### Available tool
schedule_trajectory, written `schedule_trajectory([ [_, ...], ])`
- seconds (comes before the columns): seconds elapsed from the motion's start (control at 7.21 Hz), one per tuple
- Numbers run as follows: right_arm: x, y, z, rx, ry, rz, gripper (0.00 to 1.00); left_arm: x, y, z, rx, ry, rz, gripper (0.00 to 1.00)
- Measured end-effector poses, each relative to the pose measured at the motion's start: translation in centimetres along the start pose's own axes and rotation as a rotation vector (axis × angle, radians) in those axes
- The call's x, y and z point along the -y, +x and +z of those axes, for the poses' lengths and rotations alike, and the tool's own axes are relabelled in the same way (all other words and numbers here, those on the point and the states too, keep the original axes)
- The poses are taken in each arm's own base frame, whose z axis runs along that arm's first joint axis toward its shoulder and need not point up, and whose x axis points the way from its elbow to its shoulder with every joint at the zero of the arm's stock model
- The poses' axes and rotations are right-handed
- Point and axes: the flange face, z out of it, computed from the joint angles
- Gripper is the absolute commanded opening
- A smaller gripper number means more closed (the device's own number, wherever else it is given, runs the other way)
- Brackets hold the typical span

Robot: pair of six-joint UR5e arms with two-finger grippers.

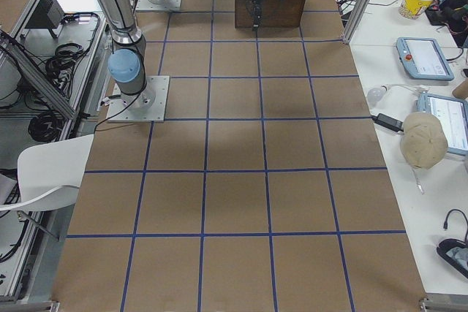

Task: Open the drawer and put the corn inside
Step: 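Pull the drawer handle outward with the left gripper, away from the cabinet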

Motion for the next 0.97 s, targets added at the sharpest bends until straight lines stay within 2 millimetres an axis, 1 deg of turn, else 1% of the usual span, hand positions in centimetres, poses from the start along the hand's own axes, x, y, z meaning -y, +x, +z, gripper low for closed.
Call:
schedule_trajectory([
  [0.28, 0.0, 0.0, 0.0, 0.0, 0.0, 0.0, 1.0, -0.3, -0.5, -0.3, 0.016, -0.01, -0.007, 1.0],
  [0.55, 0.0, 0.0, 0.0, 0.001, 0.0, 0.0, 1.0, -1.1, -1.8, -1.1, 0.03, -0.008, -0.027, 1.0],
  [0.97, 0.0, 0.0, 0.0, 0.001, 0.0, 0.0, 1.0, -1.2, -2.4, -2.0, 0.054, -0.01, -0.03, 1.0],
])
